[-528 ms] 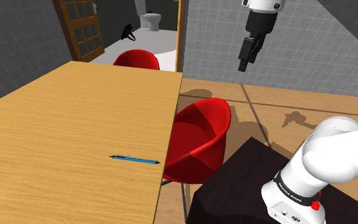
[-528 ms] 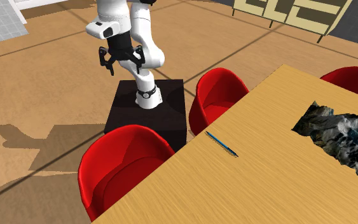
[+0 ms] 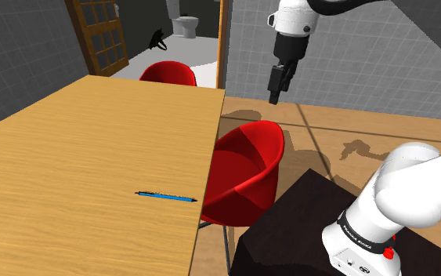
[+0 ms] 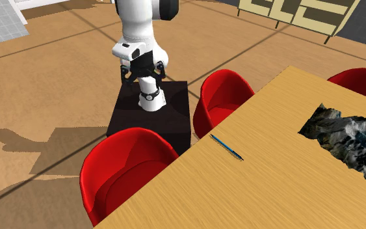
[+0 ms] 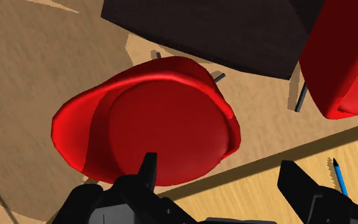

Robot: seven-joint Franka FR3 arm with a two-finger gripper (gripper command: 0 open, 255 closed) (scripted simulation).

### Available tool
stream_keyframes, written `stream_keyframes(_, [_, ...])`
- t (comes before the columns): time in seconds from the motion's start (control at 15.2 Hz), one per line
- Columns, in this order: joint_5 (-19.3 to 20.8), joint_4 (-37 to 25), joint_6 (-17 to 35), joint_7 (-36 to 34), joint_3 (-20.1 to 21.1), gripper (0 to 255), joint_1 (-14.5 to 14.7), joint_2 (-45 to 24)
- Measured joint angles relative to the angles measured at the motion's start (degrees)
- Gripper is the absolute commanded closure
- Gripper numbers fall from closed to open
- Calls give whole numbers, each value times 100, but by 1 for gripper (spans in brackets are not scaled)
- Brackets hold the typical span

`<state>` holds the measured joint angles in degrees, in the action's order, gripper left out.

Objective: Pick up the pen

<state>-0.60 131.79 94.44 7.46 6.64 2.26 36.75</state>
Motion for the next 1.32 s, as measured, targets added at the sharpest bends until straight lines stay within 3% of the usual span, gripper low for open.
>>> stream_keyframes(0.66, [-231, -9, 1106, -265, 775, 0, 473, -1243])
stream_keyframes(1.32, [-14, -604, 1984, -703, 1560, 0, 873, -2890])
